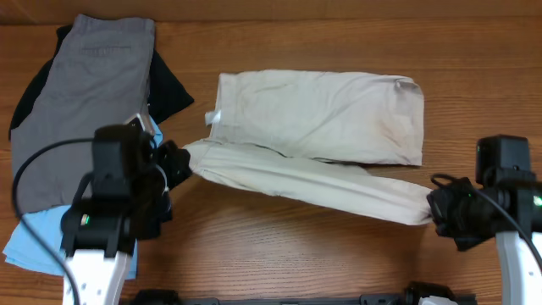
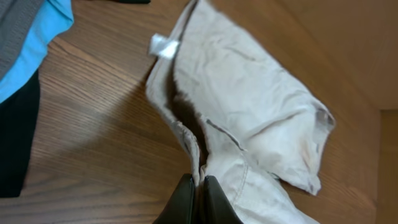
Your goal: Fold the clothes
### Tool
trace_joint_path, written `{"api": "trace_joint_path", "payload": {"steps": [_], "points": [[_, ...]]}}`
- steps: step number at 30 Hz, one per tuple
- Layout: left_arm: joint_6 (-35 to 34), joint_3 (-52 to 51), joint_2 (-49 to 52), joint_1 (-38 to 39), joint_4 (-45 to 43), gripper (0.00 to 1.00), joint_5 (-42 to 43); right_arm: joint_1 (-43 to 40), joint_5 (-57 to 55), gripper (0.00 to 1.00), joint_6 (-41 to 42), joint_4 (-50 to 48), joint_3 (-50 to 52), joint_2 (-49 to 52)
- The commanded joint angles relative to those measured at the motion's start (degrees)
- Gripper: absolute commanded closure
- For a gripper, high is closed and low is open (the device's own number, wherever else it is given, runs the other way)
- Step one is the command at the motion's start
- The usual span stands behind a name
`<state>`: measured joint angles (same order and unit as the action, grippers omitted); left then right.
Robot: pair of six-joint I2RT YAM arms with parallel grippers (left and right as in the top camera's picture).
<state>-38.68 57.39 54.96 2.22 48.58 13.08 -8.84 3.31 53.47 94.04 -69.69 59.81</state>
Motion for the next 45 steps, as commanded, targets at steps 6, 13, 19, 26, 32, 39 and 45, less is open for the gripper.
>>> {"api": "trace_joint_path", "payload": {"steps": [6, 13, 19, 26, 32, 39, 45], "points": [[2.71, 1.7, -4.42, -2.19, 5.7, 0.96, -9.05, -0.55, -10.88, 0.96, -6.49, 1.31, -3.89, -6.6], [2.69, 1.7, -0.72, -2.21, 4.5, 0.96, -14.4, -0.55, -11.04, 0.96, -10.67, -8.66, -3.82, -2.25], [2.67, 1.7, 7.04, -2.19, -2.95, 0.96, -14.95, -0.55, -11.04, 0.96, -13.53, -17.44, -3.82, 8.13], [2.69, 1.7, 18.78, -2.19, -19.41, 0.96, -14.82, -0.55, -10.93, 0.96, -15.61, -28.15, -3.82, 20.06], [2.38, 1.7, 27.36, -2.19, -34.03, 0.96, -11.19, -0.55, -10.78, 0.96, -16.46, -36.57, -3.82, 26.8], [2.27, 1.7, 32.87, -2.14, -46.12, 0.96, -11.17, -0.55, -10.6, 0.96, -17.55, -45.29, -3.82, 31.15], [2.29, 1.7, 34.29, -1.88, -50.42, 0.96, -13.18, -0.48, -9.01, 0.96, -17.79, -49.94, -3.78, 34.29]]}}
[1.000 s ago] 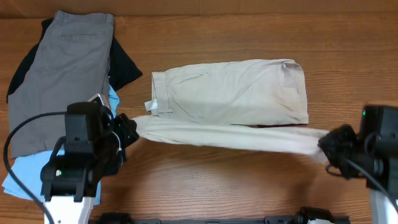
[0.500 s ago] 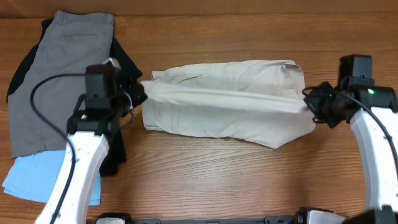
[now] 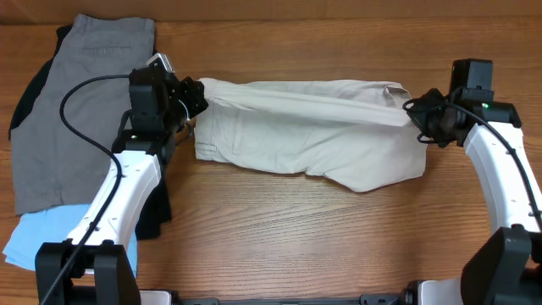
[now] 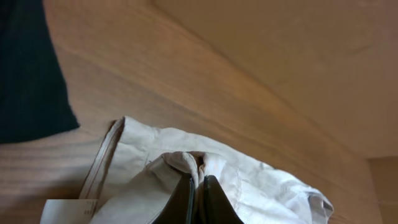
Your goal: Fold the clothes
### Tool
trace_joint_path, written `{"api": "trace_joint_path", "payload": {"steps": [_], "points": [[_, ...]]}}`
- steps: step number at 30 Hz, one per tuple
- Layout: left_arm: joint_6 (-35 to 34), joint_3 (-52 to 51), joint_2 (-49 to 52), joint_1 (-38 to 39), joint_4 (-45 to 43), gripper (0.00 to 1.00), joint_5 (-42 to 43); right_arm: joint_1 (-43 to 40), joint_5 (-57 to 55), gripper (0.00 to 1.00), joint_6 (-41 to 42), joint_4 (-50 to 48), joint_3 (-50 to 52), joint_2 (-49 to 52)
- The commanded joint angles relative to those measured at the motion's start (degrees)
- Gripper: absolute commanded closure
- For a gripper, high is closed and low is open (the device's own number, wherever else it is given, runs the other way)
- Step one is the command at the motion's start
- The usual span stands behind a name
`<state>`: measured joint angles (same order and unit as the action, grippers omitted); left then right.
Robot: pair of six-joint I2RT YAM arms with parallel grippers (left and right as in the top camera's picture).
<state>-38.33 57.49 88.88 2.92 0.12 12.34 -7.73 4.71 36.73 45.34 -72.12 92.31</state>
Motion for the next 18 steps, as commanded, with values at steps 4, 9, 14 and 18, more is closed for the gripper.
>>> {"api": "trace_joint_path", "payload": {"steps": [4, 9, 14, 18], "points": [[1.97, 1.6, 1.99, -1.7, -4.76, 0.96, -14.47, -1.6, -9.94, 0.96, -1.2, -3.76, -1.36, 4.57], [1.97, 1.62, 5.77, -0.33, -11.34, 0.96, -15.17, -1.6, -9.94, 0.96, -1.2, -7.21, -1.36, 6.73], [1.99, 1.62, 10.51, 0.9, -18.45, 0.91, -18.99, -1.6, -9.97, 0.96, -1.25, -11.74, -1.36, 6.84], [1.95, 1.62, 13.94, 0.96, -24.44, 0.18, -18.84, -1.6, -9.97, 0.63, -1.25, -15.54, -1.36, 6.84]]}}
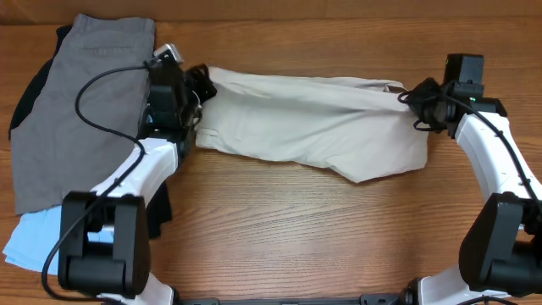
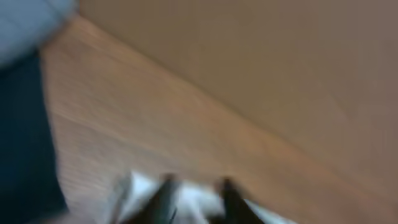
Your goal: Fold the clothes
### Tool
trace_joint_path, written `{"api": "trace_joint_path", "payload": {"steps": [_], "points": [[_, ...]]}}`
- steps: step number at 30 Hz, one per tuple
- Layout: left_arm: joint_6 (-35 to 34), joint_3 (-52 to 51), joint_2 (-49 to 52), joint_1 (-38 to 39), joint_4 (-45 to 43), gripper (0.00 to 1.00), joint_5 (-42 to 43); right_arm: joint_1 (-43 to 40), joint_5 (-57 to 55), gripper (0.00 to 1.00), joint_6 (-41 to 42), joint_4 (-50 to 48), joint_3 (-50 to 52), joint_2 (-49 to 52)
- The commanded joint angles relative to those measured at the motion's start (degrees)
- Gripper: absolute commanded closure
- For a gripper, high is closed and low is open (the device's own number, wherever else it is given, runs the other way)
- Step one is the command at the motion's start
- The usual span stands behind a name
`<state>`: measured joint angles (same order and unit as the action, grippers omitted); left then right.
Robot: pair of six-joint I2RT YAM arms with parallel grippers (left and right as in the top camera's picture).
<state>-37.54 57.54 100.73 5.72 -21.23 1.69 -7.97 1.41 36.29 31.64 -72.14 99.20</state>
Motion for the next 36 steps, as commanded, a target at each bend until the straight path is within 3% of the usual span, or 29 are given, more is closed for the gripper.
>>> {"api": "trace_joint_path", "payload": {"steps": [1, 2, 4, 9, 13, 15, 20, 24, 28, 36], "points": [[1.16, 1.57, 2.73, -1.84, -4.35, 0.0, -8.09, -1.36, -6.67, 0.34, -0.81, -2.93, -1.33, -0.04], [1.16, 1.57, 3.1, -1.84, -5.29, 0.0, -8.07, -1.36, -6.67, 0.13, -0.81, -3.85, -1.33, -0.04], [1.16, 1.57, 3.19, -1.84, -5.92, 0.0, -8.07, -1.36, -6.67, 0.0, -0.83, -5.01, -1.33, -0.04], [1.81, 2.51, 3.08, -1.95, -6.21, 0.0, -2.93, -1.36, -4.98, 0.0, -3.48, -4.74, -1.33, -0.07], [7.56, 4.81, 3.08, -1.75, -3.1, 0.0, 5.62, -1.36, -1.66, 0.0, -6.69, -2.82, -1.38, -0.07], [11.43, 7.63, 3.08, -1.18, 3.21, 0.0, 6.75, -1.36, 0.24, 0.0, -8.17, -0.68, -1.77, -0.07], [28.37, 20.41, 3.1, 1.07, 25.75, 0.0, 4.39, -1.36, 4.42, 0.0, -13.11, 10.01, -6.45, -0.15], [35.5, 27.06, 3.78, 1.7, 30.93, 0.0, 2.1, -1.36, 6.88, 0.0, -16.13, 18.53, -11.8, -0.2], [37.9, 32.39, 8.26, 1.51, 34.07, 0.0, 2.6, -1.36, 7.91, 0.0, -17.11, 23.63, -14.86, -0.2], [38.88, 40.96, 22.99, 1.51, 35.12, 0.0, 12.74, -1.36, 7.87, 0.0, -18.18, 26.51, -14.97, -0.17]]}}
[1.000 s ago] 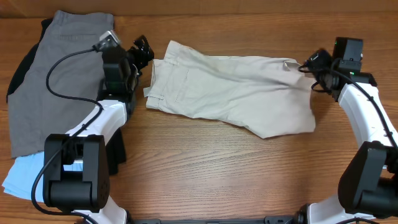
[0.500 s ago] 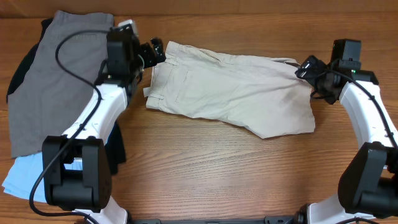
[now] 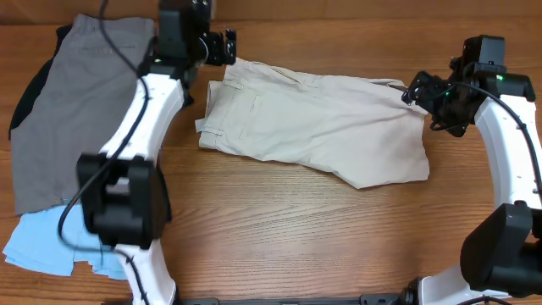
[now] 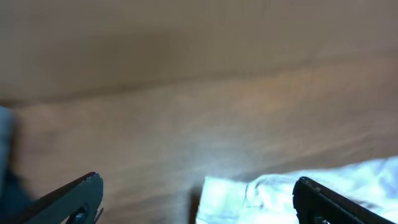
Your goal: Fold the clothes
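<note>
Beige trousers [image 3: 313, 127] lie folded lengthwise across the middle of the table, waistband to the left and cuffs to the right. My left gripper [image 3: 225, 47] hovers open just beyond the trousers' far left corner. In the left wrist view its fingers [image 4: 81, 194] stand wide apart, and the corner of the trousers [image 4: 273, 196] shows between them, not held. My right gripper [image 3: 417, 90] is at the far right cuff corner, touching or just over the cloth. Whether it grips the cloth cannot be told from the overhead view.
A pile of garments lies at the left: grey shorts [image 3: 80, 110] on top of a black piece [image 3: 30, 93], with a light blue piece [image 3: 38, 246] at the front left. The table's far edge [image 3: 339, 19] runs just behind both grippers.
My left gripper was at the trousers' far left corner. It now stands open, farther back and off the cloth. The trousers lie flatter. The right gripper has shifted slightly at the cuff end.
Both grippers held the ends of the near trouser leg, which was stretched along the front of the other leg. Then the leg was draped over the far leg, and then lay along the far edge. Now the left gripper is open and the trousers lie doubled.
</note>
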### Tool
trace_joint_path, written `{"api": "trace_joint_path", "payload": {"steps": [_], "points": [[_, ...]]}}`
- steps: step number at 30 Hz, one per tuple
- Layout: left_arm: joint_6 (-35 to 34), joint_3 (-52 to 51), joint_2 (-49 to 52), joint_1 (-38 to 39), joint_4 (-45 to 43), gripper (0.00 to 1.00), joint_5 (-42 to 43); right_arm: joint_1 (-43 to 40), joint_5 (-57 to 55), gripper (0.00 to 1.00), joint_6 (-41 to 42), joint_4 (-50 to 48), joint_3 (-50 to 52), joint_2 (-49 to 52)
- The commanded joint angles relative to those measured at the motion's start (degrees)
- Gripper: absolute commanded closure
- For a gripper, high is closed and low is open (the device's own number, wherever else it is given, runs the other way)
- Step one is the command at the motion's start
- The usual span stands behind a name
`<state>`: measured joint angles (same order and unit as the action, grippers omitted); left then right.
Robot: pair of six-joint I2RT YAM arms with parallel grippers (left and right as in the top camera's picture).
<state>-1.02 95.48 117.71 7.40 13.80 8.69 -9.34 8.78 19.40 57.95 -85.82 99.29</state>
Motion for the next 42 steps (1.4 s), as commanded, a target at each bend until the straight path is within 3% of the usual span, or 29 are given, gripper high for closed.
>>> {"api": "trace_joint_path", "payload": {"steps": [1, 5, 12, 13, 16, 21, 30, 42], "points": [[2.36, 3.8, 7.32, -0.17, -0.13, 0.0, 6.84, 0.02, 0.5, 0.0, -1.46, 0.35, -1.27, -0.26], [2.34, 4.98, 11.34, -0.2, -1.6, 0.02, 10.88, 0.02, 0.33, 0.0, -1.46, 0.74, -1.27, -0.26], [2.32, 4.96, 13.38, -0.2, -1.97, 0.19, 11.32, 0.02, 0.33, 0.0, -1.46, 0.66, -1.27, -0.26], [2.34, 4.98, 13.42, -0.2, -2.12, 0.26, 11.32, 0.02, 0.33, 0.0, -1.46, 0.66, -1.27, -0.26], [2.29, 4.98, 13.44, -0.2, -2.58, 0.68, 11.61, 0.02, 0.33, 0.0, -1.44, 0.46, -1.27, -0.26], [2.14, 4.98, 13.44, -0.26, -0.7, 0.96, 12.37, 0.02, 0.33, 0.0, -1.44, 0.46, -1.27, -0.26], [-3.41, 5.79, 10.36, -2.69, 4.37, 0.96, 12.13, 0.02, 0.35, 0.0, -1.44, 0.48, -1.27, -0.26], [-4.98, 5.95, -10.12, -4.96, 21.62, 0.96, 2.43, 0.02, 0.35, 0.0, -1.44, 0.5, -1.27, -0.26]]}}
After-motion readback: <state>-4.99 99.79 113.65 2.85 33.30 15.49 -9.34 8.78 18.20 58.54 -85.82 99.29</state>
